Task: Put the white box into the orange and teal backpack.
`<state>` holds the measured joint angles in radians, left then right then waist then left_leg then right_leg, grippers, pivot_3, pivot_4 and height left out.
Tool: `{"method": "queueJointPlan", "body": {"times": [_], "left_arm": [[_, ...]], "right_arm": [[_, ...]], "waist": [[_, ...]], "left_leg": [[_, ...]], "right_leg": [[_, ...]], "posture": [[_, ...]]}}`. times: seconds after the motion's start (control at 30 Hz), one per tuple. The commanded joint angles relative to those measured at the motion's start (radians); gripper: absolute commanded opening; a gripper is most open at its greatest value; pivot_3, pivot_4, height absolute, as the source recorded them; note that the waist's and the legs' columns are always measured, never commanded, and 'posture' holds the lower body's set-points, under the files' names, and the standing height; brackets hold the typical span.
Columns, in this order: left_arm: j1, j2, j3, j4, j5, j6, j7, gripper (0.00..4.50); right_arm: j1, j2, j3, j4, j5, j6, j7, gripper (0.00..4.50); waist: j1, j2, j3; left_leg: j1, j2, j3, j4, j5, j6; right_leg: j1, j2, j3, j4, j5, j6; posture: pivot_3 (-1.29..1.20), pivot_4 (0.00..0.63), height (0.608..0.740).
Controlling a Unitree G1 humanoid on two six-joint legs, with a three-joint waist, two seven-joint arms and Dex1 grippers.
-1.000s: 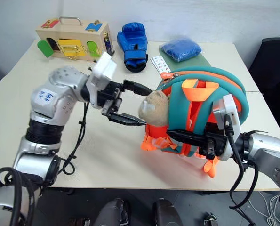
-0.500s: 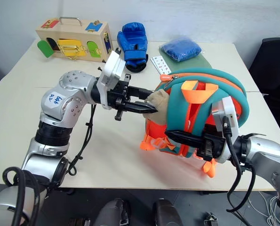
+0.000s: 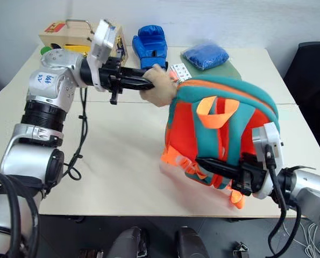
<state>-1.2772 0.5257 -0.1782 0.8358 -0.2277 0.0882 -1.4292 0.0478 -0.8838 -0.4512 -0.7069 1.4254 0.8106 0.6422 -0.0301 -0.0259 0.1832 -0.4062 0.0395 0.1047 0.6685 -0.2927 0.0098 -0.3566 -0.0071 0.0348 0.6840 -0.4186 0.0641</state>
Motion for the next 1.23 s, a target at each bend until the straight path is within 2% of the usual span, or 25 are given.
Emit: {"method": "queueJointPlan", "body": {"times": [0.03, 0.17, 0.27, 0.33, 0.43, 0.47, 0.5, 0.53, 0.57, 0.6, 0.67, 0.73, 0.83, 0.9, 0.93, 1.07, 1.13, 1.23], "left_arm": [[0.032, 0.02, -0.056, 0.088, 0.125, -0.173, -0.021, 0.42], [0.078, -0.027, -0.098, 0.151, 0.211, -0.31, 0.027, 0.42], [0.142, -0.11, -0.094, 0.128, 0.206, -0.332, 0.039, 0.42], [0.238, -0.157, -0.099, 0.001, 0.168, -0.303, 0.004, 0.42], [0.317, -0.145, -0.071, -0.152, 0.108, -0.157, -0.042, 0.42], [0.328, -0.129, -0.056, -0.179, 0.093, -0.115, -0.047, 0.41], [0.335, -0.108, -0.04, -0.199, 0.079, -0.07, -0.052, 0.41], [0.342, -0.08, -0.025, -0.217, 0.067, -0.031, -0.062, 1.06], [0.349, -0.056, -0.014, -0.233, 0.058, -0.004, -0.071, 1.3], [0.355, -0.031, -0.003, -0.245, 0.049, 0.017, -0.081, 1.49], [0.367, 0.026, 0.027, -0.271, 0.023, 0.076, -0.099, 2.15], [0.373, 0.088, 0.066, -0.293, -0.011, 0.143, -0.108, 2.65], [0.371, 0.2, 0.124, -0.326, -0.083, 0.285, -0.15, 3.63], [0.387, 0.294, 0.136, -0.372, -0.159, 0.383, -0.18, 4.22], [0.395, 0.329, 0.156, -0.392, -0.183, 0.433, -0.184, 4.47], [0.439, 0.411, 0.22, -0.451, -0.239, 0.496, -0.15, 4.47], [0.456, 0.44, 0.242, -0.484, -0.266, 0.511, -0.148, 4.47], [0.471, 0.41, 0.274, -0.532, -0.302, 0.514, -0.083, 4.47]], "right_arm": [[0.007, 0.014, -0.027, -0.035, 0.037, -0.037, -0.008, 0.0], [0.026, 0.017, -0.034, -0.064, -0.013, -0.066, -0.005, 0.0], [0.021, 0.023, -0.016, -0.074, -0.061, -0.087, -0.028, 0.0], [0.004, 0.031, 0.027, -0.082, -0.187, -0.114, -0.072, 0.0], [-0.008, 0.037, 0.085, -0.064, -0.377, -0.144, -0.133, 0.0], [-0.003, 0.034, 0.101, -0.056, -0.431, -0.152, -0.141, 0.51], [0.012, 0.029, 0.111, -0.058, -0.471, -0.159, -0.134, 0.66], [0.039, 0.027, 0.104, -0.068, -0.482, -0.161, -0.114, 0.97], [0.063, 0.028, 0.091, -0.078, -0.478, -0.161, -0.097, 1.32], [0.091, 0.029, 0.064, -0.09, -0.461, -0.158, -0.081, 1.5], [0.172, 0.027, -0.046, -0.105, -0.398, -0.147, -0.034, 2.2], [0.288, 0.021, -0.226, -0.101, -0.305, -0.124, 0.057, 2.76], [0.469, 0.007, -0.554, -0.031, -0.184, -0.063, 0.252, 3.79], [0.556, -0.016, -0.727, 0.045, -0.199, -0.041, 0.362, 4.45], [0.591, -0.03, -0.803, 0.1, -0.213, -0.031, 0.407, 4.5], [0.656, -0.075, -0.99, 0.28, -0.209, 0.015, 0.513, 4.5], [0.64, -0.096, -1.007, 0.342, -0.23, 0.014, 0.515, 4.5], [0.582, -0.095, -0.955, 0.346, -0.23, 0.01, 0.477, 4.5]], "waist": [[0.001, 0.0, 0.0], [0.002, -0.001, 0.001], [0.004, -0.001, 0.0], [0.002, -0.001, 0.0], [0.002, -0.001, 0.0], [0.002, -0.001, 0.0], [0.002, -0.001, 0.0], [0.001, -0.001, 0.0], [0.0, -0.001, 0.0], [-0.001, -0.001, 0.0], [-0.002, 0.0, 0.0], [0.002, 0.0, 0.0], [0.004, -0.001, 0.0], [0.002, -0.001, 0.0], [0.002, -0.001, 0.0], [0.002, -0.001, 0.0], [0.002, -0.001, 0.0], [0.003, -0.001, 0.0]], "left_leg": [[0.0, 0.0, 0.0, 0.001, 0.0, 0.0], [-0.001, 0.0, -0.001, 0.002, 0.0, 0.001], [-0.001, 0.0, -0.001, 0.002, 0.0, 0.001], [-0.001, 0.0, -0.001, 0.003, 0.0, 0.001], [-0.001, 0.0, -0.001, 0.004, 0.0, 0.001], [-0.001, 0.0, -0.001, 0.004, 0.0, 0.0], [-0.001, 0.0, -0.002, 0.004, 0.0, 0.0], [-0.001, 0.0, -0.001, 0.004, 0.0, 0.0], [-0.001, 0.0, -0.001, 0.004, 0.0, 0.0], [-0.001, 0.0, -0.001, 0.003, 0.0, -0.001], [0.0, 0.0, -0.002, 0.001, 0.001, -0.001], [0.0, 0.0, -0.002, 0.0, 0.001, -0.001], [0.0, -0.001, -0.002, 0.0, 0.001, -0.001], [0.0, -0.001, -0.003, 0.0, 0.001, -0.001], [0.001, -0.001, -0.003, 0.0, 0.001, 0.0], [0.013, -0.002, -0.004, -0.006, 0.0, 0.001], [0.016, -0.002, -0.004, -0.008, 0.0, 0.001], [0.016, -0.002, -0.004, -0.008, 0.0, 0.001]], "right_leg": [[0.0, 0.0, 0.0, 0.0, 0.0, 0.0], [-0.001, -0.001, 0.0, 0.001, 0.0, 0.0], [0.0, -0.001, 0.0, 0.001, 0.0, 0.0], [0.0, -0.002, 0.0, 0.003, 0.0, 0.0], [-0.001, -0.002, -0.001, 0.005, 0.0, 0.0], [-0.001, -0.002, -0.001, 0.005, 0.0, 0.0], [-0.001, -0.002, -0.001, 0.006, 0.0, 0.0], [-0.001, -0.001, -0.001, 0.006, 0.0, 0.0], [-0.001, -0.001, -0.001, 0.006, 0.0, 0.0], [-0.001, -0.001, -0.001, 0.006, 0.0, -0.001], [-0.002, 0.0, -0.001, 0.006, 0.0, -0.001], [-0.001, 0.0, -0.001, 0.006, 0.0, -0.001], [0.001, 0.0, -0.001, 0.006, 0.0, -0.001], [0.002, 0.0, -0.002, 0.004, 0.0, -0.001], [0.003, -0.001, -0.001, 0.003, 0.0, -0.001], [0.018, -0.002, -0.002, -0.008, 0.0, -0.001], [0.021, -0.002, -0.002, -0.011, -0.001, -0.001], [0.021, -0.002, -0.002, -0.011, -0.001, -0.001]], "posture": [[0.0, 0.15, 0.74], [0.0, 0.15, 0.74], [0.0, 0.15, 0.74], [0.0, 0.15, 0.74], [0.0, 0.15, 0.74], [0.0, 0.15, 0.74], [0.0, 0.15, 0.74], [0.0, 0.15, 0.74], [0.0, 0.15, 0.74], [0.0, 0.15, 0.74], [0.0, 0.15, 0.74], [0.0, 0.15, 0.74], [0.0, 0.15, 0.74], [0.0, 0.15, 0.74], [0.0, 0.15, 0.74], [0.0, 0.15, 0.74], [0.0, 0.15, 0.74], [0.0, 0.15, 0.74]]}}
